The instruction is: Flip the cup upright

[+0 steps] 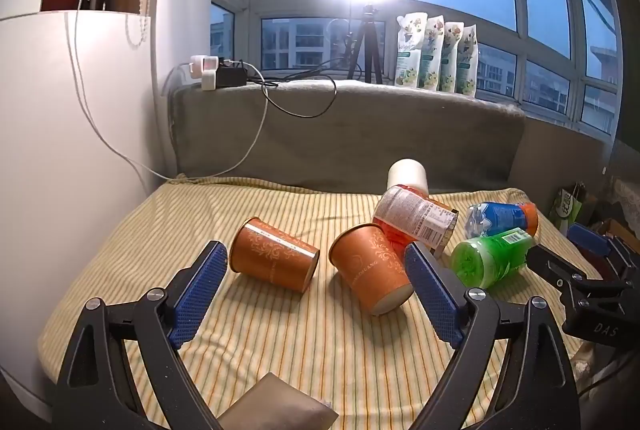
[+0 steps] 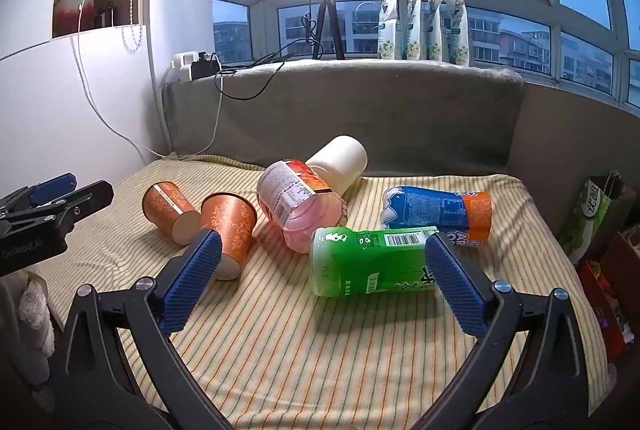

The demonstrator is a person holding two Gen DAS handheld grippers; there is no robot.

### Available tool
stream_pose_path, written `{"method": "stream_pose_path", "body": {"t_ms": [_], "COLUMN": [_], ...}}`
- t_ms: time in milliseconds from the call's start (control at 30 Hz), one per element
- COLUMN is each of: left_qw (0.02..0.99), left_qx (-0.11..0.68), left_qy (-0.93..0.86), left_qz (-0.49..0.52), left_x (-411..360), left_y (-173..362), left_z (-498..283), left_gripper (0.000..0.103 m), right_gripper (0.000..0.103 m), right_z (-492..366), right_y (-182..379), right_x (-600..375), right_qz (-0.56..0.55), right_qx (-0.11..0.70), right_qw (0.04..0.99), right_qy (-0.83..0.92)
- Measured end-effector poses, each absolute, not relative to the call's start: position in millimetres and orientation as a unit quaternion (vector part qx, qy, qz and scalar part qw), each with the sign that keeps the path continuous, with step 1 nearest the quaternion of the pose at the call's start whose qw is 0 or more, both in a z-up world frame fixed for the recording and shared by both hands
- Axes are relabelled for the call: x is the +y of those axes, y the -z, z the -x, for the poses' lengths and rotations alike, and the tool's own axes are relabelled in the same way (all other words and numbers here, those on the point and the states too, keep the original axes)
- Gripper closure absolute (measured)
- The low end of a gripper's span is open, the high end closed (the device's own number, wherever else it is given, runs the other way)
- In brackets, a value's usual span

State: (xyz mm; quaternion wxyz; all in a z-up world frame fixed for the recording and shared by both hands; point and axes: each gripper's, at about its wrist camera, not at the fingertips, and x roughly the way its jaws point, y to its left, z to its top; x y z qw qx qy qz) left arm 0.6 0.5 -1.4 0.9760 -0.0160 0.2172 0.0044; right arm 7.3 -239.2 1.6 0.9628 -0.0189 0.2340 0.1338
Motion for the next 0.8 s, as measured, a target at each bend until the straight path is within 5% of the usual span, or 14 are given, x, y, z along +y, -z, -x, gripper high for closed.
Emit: {"method": "stream_pose_path", "body": {"t_ms": [800], "left_qw": [0.976], "left_qx": [0.218], "left_qy": [0.000], "left_qz": [0.016], "left_x": [-5.0], "left_y": [0.1], "left_z": [-0.5], "left_gripper": [0.012], "right_gripper": [0.000], "right_z": [-6.5], "right_y": [-4.7], "right_x": [-244.4], "right_qz": [0.016], "right_qx": [0.231], "right_qw": [0.964], "right_qy": [-0.132]}}
